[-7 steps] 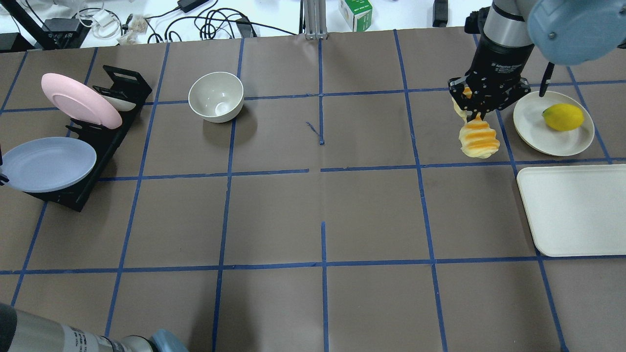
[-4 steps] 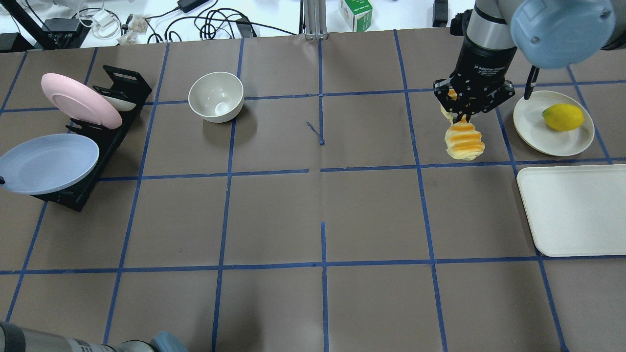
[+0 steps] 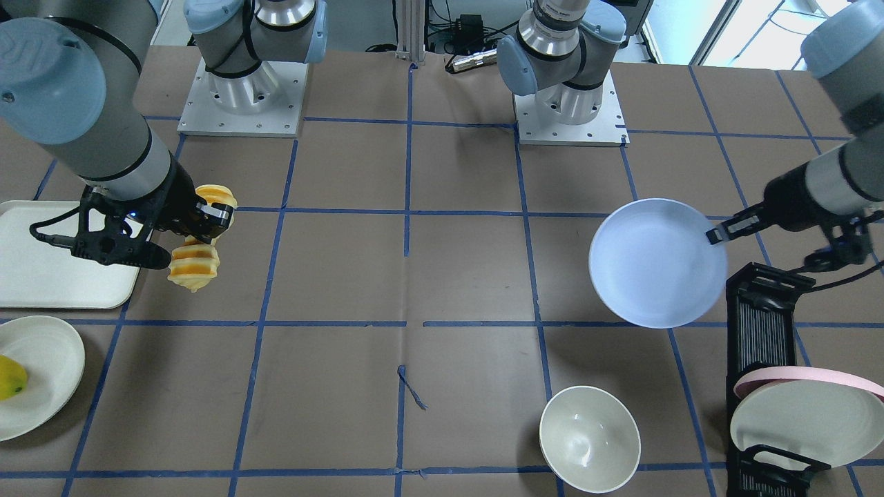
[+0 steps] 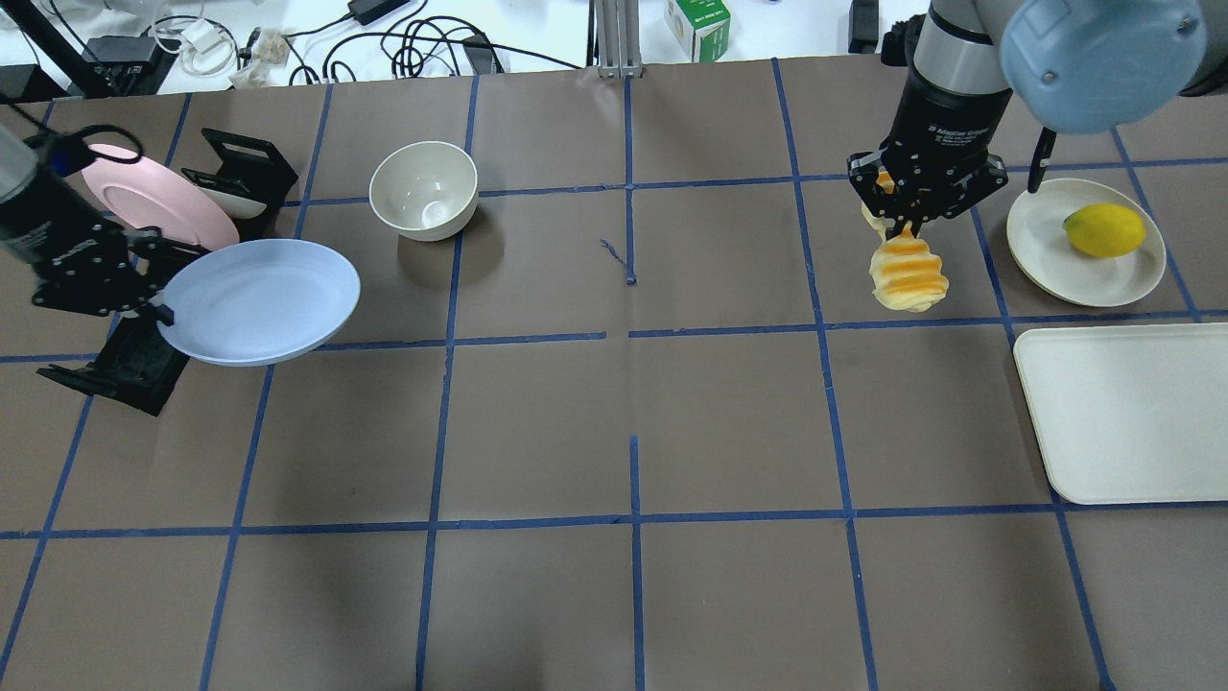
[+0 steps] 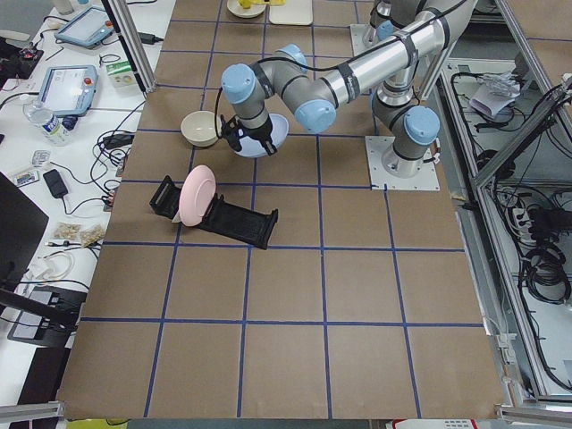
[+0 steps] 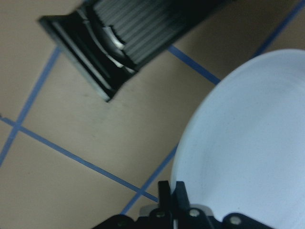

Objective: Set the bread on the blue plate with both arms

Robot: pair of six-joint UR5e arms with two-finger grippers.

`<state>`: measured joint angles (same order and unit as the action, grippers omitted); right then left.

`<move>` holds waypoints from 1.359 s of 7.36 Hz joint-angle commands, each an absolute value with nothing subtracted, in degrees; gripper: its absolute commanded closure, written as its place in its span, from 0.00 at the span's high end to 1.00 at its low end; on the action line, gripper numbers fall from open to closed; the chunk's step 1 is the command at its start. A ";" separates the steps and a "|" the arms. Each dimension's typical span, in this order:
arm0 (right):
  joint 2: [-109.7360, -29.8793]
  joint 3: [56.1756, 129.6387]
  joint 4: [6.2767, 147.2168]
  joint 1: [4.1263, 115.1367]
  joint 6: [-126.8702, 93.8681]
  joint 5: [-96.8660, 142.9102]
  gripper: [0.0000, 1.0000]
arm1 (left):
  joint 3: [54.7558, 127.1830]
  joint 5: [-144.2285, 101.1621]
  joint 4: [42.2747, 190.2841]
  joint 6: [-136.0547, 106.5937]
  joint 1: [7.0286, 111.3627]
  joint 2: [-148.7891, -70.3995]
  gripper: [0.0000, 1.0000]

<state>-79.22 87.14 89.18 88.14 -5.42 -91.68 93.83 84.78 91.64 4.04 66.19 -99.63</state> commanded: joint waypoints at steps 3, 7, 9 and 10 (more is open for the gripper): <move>-79.10 86.93 89.38 87.98 -5.10 -89.14 0.03 | 95.88 72.61 72.67 -11.44 90.29 -103.95 0.00; -77.62 87.36 92.36 87.45 -2.82 -89.74 0.02 | 108.61 71.89 45.19 -12.67 97.47 -113.81 0.00; -76.13 87.45 92.81 87.71 -2.99 -87.38 0.02 | 108.73 72.16 44.48 -10.28 97.47 -114.60 0.55; -75.24 87.63 94.81 88.24 -3.95 -85.71 0.02 | 108.11 72.33 43.95 -10.02 97.21 -114.35 1.00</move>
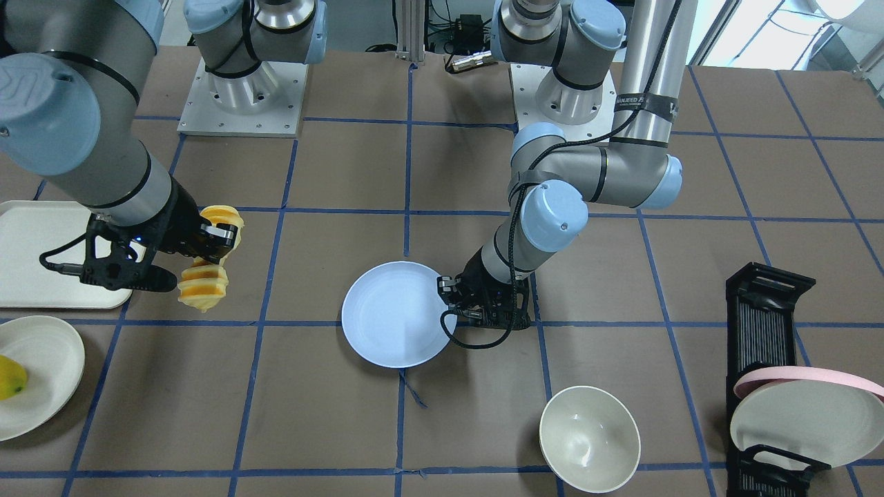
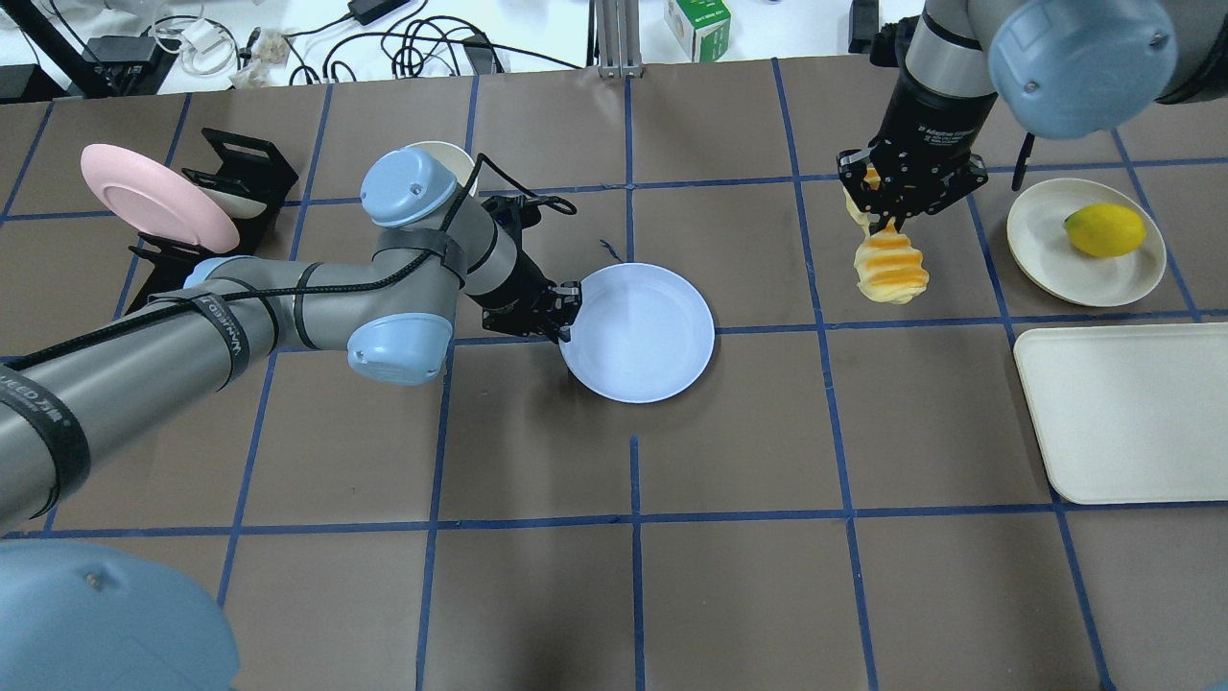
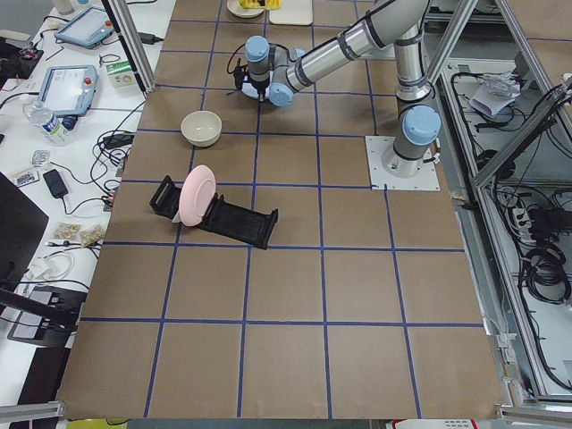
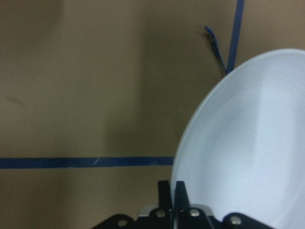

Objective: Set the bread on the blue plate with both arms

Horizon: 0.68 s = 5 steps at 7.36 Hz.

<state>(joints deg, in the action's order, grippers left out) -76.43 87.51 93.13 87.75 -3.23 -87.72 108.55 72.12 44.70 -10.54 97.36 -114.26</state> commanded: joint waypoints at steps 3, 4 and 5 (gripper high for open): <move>-69.54 88.07 104.29 93.66 -6.92 -84.20 0.02 | 99.36 82.76 61.12 -7.91 95.80 -107.60 1.00; -67.78 88.07 107.55 96.74 -8.60 -84.11 0.02 | 94.62 86.80 71.87 -7.04 96.06 -105.40 1.00; -65.59 88.07 112.28 99.99 -12.01 -83.42 0.02 | 89.79 90.14 75.11 -4.51 96.15 -103.55 1.00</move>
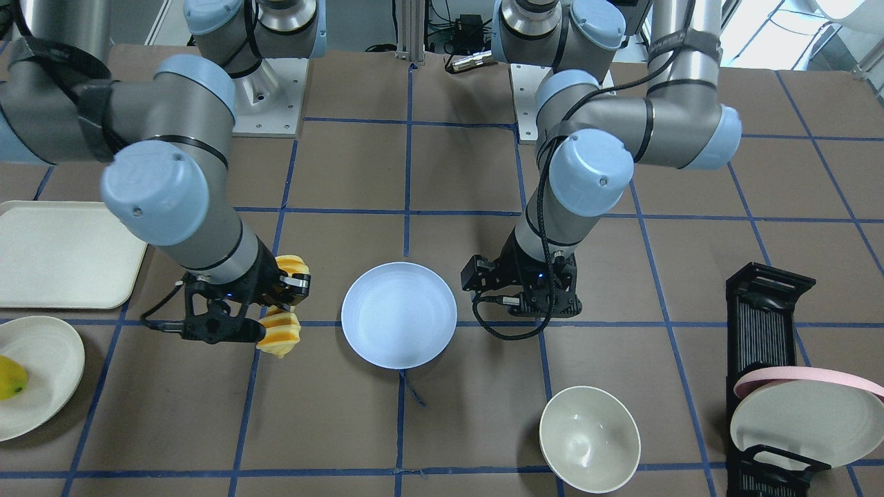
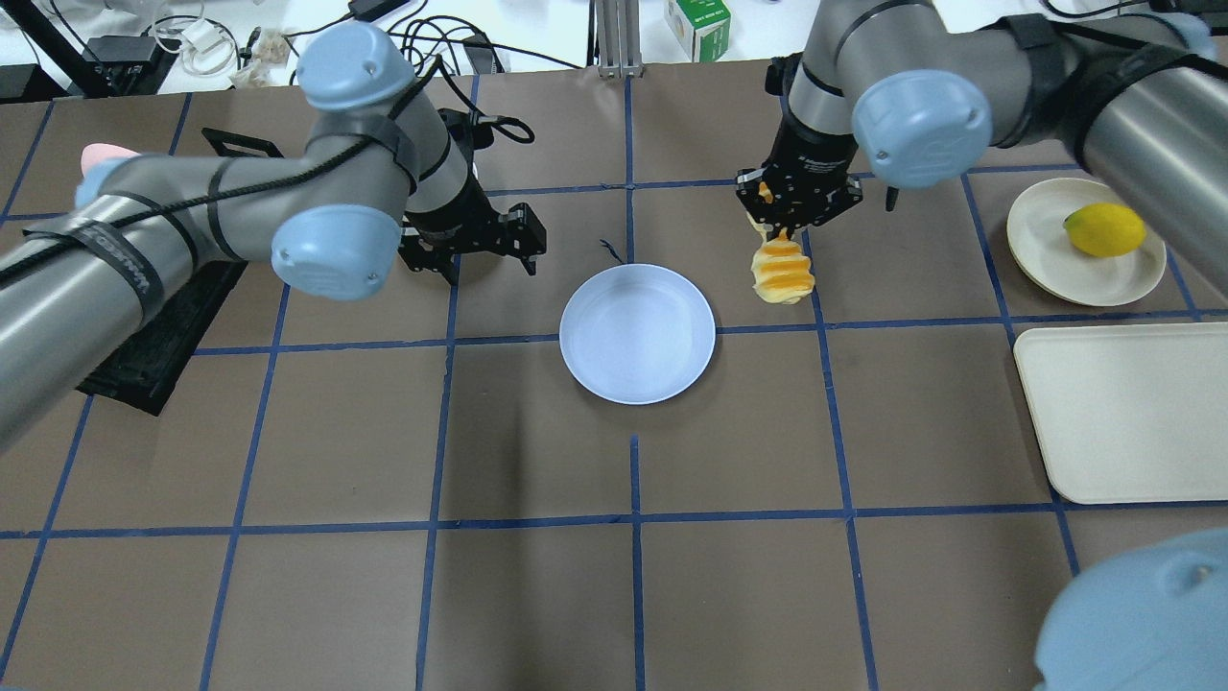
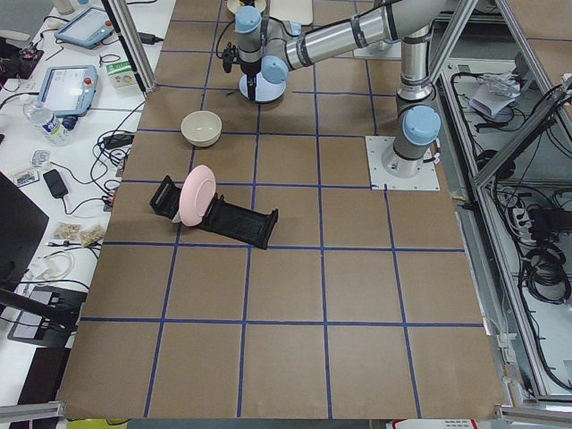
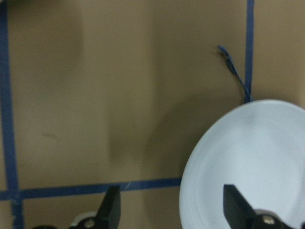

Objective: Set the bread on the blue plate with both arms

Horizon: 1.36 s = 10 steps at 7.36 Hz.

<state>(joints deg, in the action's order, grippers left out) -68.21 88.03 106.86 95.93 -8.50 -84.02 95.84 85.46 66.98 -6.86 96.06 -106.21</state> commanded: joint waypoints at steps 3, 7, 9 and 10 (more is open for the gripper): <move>-59.17 89.20 122.06 108.09 -21.77 -83.41 0.13 | 83.94 90.53 84.64 -4.13 95.63 -97.74 1.00; -57.39 91.48 124.63 108.72 -26.19 -83.41 1.00 | 84.46 90.62 84.73 -5.10 95.63 -96.86 1.00; -61.06 90.18 121.76 107.06 -25.32 -83.41 1.00 | 84.73 90.53 86.82 -5.10 95.62 -96.42 1.00; -64.04 90.61 116.42 106.35 -22.09 -84.45 1.00 | 84.81 90.61 86.92 -5.10 95.62 -96.16 1.00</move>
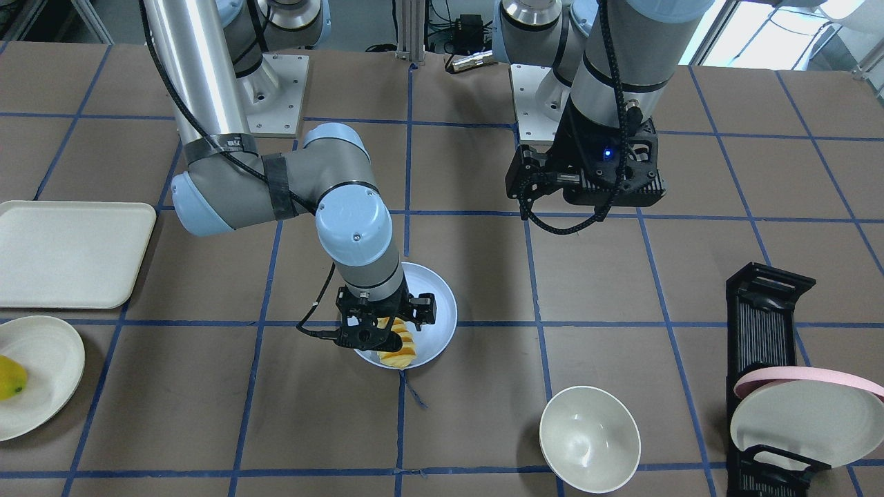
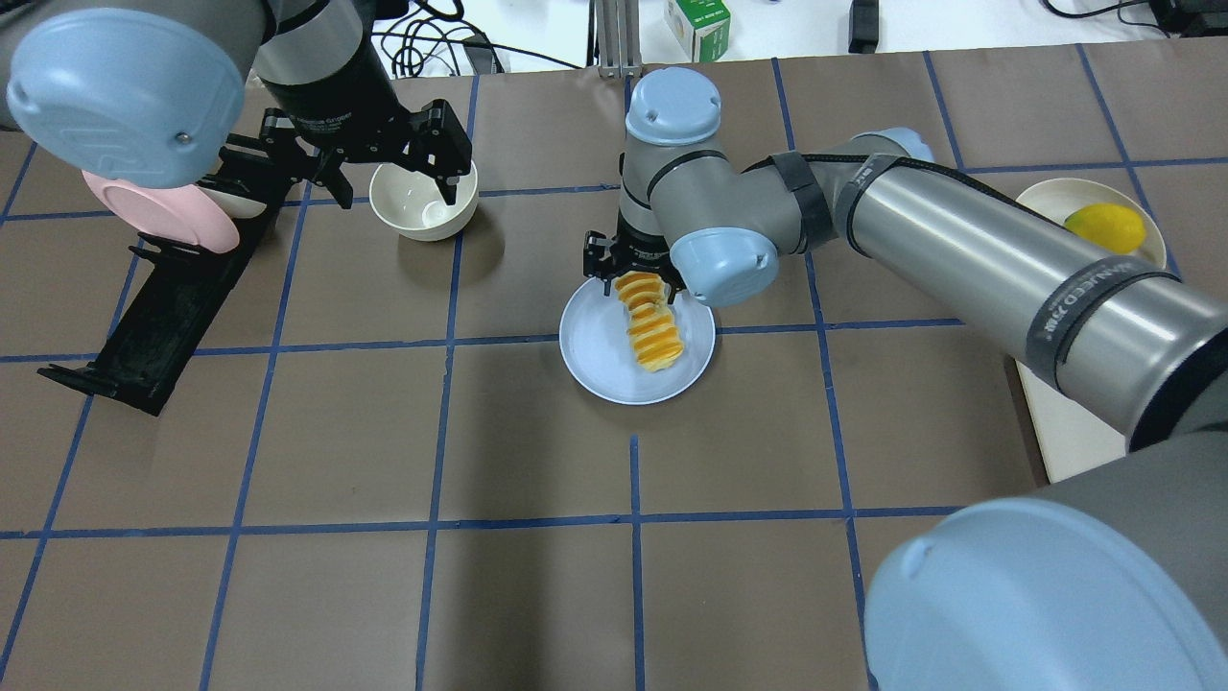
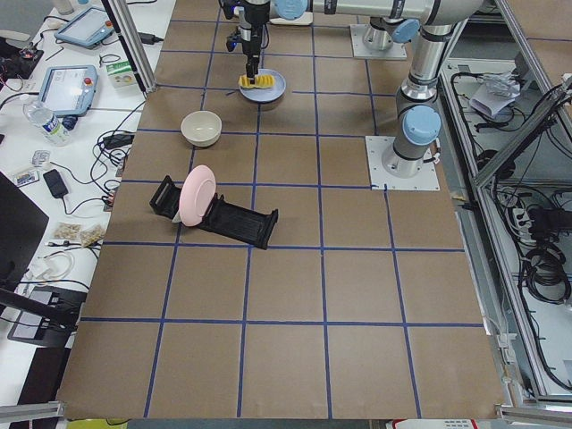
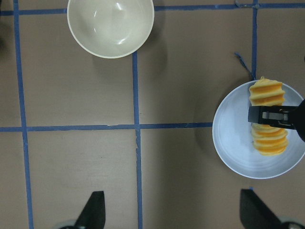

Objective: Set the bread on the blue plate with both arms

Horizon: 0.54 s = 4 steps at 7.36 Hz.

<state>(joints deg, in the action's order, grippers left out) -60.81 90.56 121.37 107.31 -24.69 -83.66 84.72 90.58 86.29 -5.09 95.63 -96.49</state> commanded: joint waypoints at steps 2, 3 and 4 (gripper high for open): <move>-70.02 90.18 110.25 100.50 -14.46 -84.46 1.00 | 84.64 90.61 86.92 -5.01 95.62 -96.07 1.00; -73.79 90.09 105.95 96.11 -8.32 -84.46 1.00 | 84.55 90.53 86.92 -5.10 95.54 -96.06 1.00; -78.61 90.17 100.25 94.06 -6.52 -84.90 1.00 | 84.46 90.44 86.84 -5.18 95.62 -96.06 1.00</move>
<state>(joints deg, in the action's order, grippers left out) -73.15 90.16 106.55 97.62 -10.70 -84.57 84.58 90.53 86.90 -5.10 95.59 -96.09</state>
